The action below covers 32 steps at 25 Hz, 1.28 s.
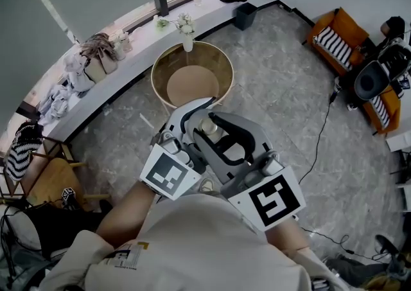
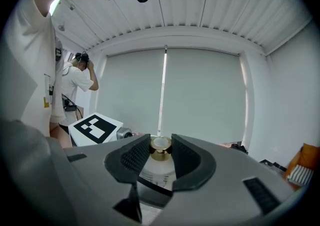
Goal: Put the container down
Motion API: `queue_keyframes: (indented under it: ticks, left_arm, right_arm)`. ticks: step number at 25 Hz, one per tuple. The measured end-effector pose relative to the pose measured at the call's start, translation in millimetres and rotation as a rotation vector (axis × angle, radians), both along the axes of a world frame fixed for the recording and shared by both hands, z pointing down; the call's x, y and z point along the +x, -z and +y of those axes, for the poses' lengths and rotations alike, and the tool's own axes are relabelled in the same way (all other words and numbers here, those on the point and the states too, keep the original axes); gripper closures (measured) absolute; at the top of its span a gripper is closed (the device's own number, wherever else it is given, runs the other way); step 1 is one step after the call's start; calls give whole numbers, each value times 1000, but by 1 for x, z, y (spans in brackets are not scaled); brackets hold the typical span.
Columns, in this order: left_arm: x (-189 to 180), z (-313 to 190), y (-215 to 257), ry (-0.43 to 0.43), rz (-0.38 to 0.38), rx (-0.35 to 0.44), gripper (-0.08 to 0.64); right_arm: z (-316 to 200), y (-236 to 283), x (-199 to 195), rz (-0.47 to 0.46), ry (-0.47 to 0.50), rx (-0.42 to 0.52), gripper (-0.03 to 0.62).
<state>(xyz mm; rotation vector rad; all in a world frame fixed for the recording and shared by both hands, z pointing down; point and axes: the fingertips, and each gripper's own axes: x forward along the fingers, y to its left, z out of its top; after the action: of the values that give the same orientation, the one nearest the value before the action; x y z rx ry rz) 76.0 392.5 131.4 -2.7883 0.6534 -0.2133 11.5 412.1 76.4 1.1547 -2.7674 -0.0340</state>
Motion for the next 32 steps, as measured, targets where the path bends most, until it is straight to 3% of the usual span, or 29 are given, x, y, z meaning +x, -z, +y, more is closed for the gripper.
queue_keyframes:
  ticks: [7,18,32]
  left_arm:
    - [21,1,-11,34,2,-10,209]
    - [16,-22,-26,62,-10,-28,209]
    - [-9,-104,-43,41,13,-43,208]
  right_arm:
    - [3,-12,22,1,31,-16,462]
    - [-19,-25,18,-6,60,-29,462]
    - [-104,-44,-9,39,66,-46,462]
